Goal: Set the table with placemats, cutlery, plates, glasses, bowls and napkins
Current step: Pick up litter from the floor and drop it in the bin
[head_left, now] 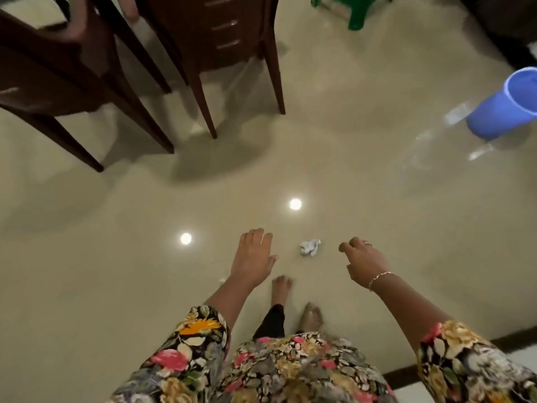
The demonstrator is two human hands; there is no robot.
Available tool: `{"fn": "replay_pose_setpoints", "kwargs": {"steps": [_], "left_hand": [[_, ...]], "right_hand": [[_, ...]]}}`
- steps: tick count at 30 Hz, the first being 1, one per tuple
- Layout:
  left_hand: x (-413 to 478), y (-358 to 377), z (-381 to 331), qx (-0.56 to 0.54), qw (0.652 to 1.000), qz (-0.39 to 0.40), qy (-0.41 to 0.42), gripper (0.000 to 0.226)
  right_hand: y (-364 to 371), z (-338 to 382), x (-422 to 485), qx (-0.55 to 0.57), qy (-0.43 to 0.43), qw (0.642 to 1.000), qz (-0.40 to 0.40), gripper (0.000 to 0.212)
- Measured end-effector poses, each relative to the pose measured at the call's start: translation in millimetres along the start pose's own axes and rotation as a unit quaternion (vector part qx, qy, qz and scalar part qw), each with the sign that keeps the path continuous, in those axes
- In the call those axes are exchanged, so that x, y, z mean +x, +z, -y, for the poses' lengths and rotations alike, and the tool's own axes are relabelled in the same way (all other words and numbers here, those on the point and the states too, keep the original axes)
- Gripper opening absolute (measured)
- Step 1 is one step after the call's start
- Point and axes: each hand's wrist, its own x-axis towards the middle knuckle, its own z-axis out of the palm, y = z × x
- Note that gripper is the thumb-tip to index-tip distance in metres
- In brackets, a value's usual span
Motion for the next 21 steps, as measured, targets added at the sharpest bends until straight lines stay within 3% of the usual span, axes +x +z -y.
{"fn": "replay_pose_setpoints", "kwargs": {"steps": [5, 13, 18, 21], "left_hand": [[56, 84, 18, -0.018, 1.000, 0.013, -0.002, 0.053], [135, 240, 44, -0.051, 0.997, 0.054, 0.002, 0.051], [156, 330, 61, -0.082, 0.995, 0.055, -0.008, 0.050], [164, 370, 76, -0.044, 0.998, 0.044, 0.002, 0.050]], "right_hand": [[69, -6, 87, -0.042, -0.014, 0.997, 0.060, 0.044], [213, -2, 222, -0.168, -0.118, 0.972, 0.113, 0.051], [294, -12, 291, -0.244, -0.175, 0.953, 0.052, 0.058], [321, -13, 321, -0.278, -0.172, 0.944, 0.051, 0.056]]}}
